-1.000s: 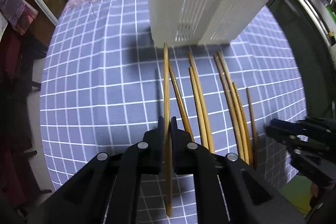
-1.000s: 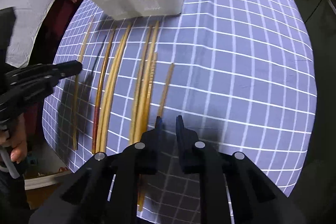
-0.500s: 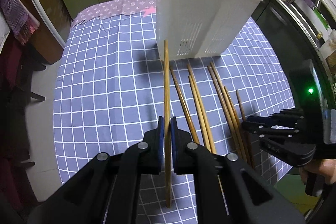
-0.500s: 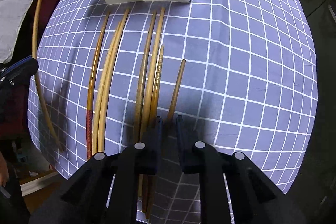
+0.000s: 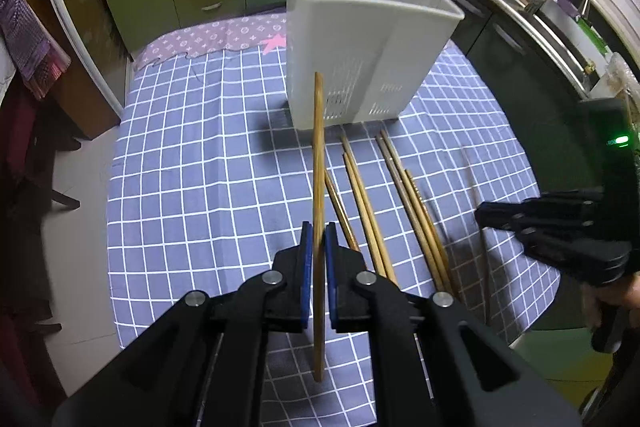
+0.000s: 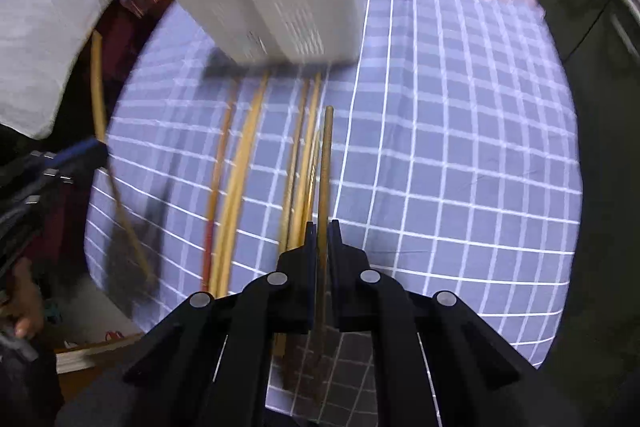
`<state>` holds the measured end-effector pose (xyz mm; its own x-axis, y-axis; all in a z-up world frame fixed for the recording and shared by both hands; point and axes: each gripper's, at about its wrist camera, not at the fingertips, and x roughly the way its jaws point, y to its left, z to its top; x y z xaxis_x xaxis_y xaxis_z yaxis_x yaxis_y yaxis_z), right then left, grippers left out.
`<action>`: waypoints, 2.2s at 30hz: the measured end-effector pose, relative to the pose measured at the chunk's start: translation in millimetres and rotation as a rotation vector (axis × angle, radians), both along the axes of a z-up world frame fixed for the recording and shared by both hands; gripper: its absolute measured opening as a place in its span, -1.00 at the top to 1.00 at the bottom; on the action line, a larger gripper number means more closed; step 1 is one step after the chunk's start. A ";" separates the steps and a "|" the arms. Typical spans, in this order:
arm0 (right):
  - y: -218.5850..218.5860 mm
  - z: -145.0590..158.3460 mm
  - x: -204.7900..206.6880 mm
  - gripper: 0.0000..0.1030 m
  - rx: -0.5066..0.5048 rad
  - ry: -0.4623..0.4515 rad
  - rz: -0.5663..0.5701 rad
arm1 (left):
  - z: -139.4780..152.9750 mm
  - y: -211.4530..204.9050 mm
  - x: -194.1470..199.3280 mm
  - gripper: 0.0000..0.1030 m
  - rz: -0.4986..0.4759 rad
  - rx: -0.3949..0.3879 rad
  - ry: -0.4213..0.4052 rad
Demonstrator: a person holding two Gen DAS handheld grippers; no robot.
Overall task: Organize utensils
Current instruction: 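Lift the chopstick with the left tool while the right tool grasps another chopstick, then drop the chopstick into the caddy with the left tool while the right lifts its chopstick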
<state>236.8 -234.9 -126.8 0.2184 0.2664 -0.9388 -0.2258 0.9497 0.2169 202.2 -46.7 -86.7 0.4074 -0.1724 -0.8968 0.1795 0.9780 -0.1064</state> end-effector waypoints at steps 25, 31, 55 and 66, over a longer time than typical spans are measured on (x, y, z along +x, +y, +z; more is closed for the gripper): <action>-48.5 81.9 -60.7 0.87 0.121 -0.365 -0.013 | 44.8 10.0 -33.8 0.88 -0.011 0.011 -0.211; -46.3 86.7 -56.9 0.87 0.126 -0.380 -0.008 | 50.6 9.4 -27.9 0.88 -0.008 0.006 -0.222; -43.1 157.9 -33.2 0.87 0.143 -0.482 0.049 | 176.1 -16.0 21.9 0.88 -0.042 -0.050 -0.370; -48.3 168.3 -25.8 0.87 0.153 -0.498 0.044 | 211.3 -32.6 72.2 0.88 0.016 -0.010 -0.489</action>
